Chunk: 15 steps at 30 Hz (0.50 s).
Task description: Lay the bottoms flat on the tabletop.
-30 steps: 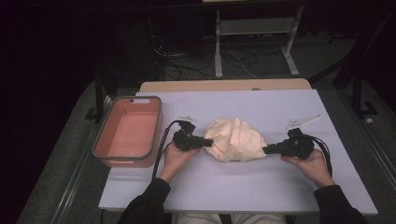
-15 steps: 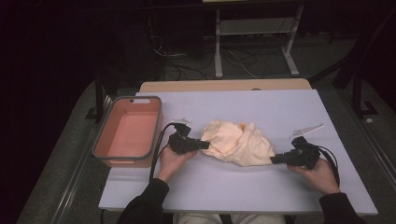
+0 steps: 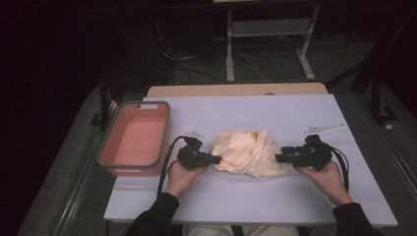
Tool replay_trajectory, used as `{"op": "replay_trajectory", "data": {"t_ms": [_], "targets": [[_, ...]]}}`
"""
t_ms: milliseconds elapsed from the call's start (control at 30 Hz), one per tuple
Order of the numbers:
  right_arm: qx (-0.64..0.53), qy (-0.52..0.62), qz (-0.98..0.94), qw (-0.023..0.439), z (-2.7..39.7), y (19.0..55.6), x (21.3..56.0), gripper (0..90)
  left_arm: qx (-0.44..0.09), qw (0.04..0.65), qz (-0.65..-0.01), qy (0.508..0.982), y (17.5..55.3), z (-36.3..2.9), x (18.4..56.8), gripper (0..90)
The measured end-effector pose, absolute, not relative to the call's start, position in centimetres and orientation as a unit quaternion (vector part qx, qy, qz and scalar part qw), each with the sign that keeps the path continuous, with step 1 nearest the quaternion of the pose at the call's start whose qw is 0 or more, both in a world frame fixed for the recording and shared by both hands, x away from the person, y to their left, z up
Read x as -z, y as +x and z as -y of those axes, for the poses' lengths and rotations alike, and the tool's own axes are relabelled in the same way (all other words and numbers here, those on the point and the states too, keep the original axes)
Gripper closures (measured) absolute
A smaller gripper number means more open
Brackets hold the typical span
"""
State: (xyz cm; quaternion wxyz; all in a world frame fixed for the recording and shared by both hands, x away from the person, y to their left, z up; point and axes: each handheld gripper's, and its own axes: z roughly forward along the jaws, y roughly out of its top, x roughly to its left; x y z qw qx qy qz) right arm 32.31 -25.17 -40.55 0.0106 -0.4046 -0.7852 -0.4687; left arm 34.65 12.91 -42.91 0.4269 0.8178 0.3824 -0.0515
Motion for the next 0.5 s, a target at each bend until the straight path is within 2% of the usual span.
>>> {"op": "replay_trajectory", "data": {"t_ms": [300, 433, 500], "targets": [[0.472, -0.392, 0.790, 0.000, 21.5, 34.8, 40.1, 29.1, 0.039, 0.404, -0.367, 0.837, 32.7, -12.3, 43.1, 74.2], [0.430, -0.381, 0.818, -0.002, 19.6, 35.2, 41.0, 30.2, 0.031, 0.387, -0.356, 0.850, 32.1, -11.7, 43.7, 74.0], [0.411, -0.381, 0.828, -0.015, 19.0, 35.3, 41.5, 37.8, 0.027, 0.385, -0.353, 0.852, 32.0, -11.6, 43.7, 73.6]]}}
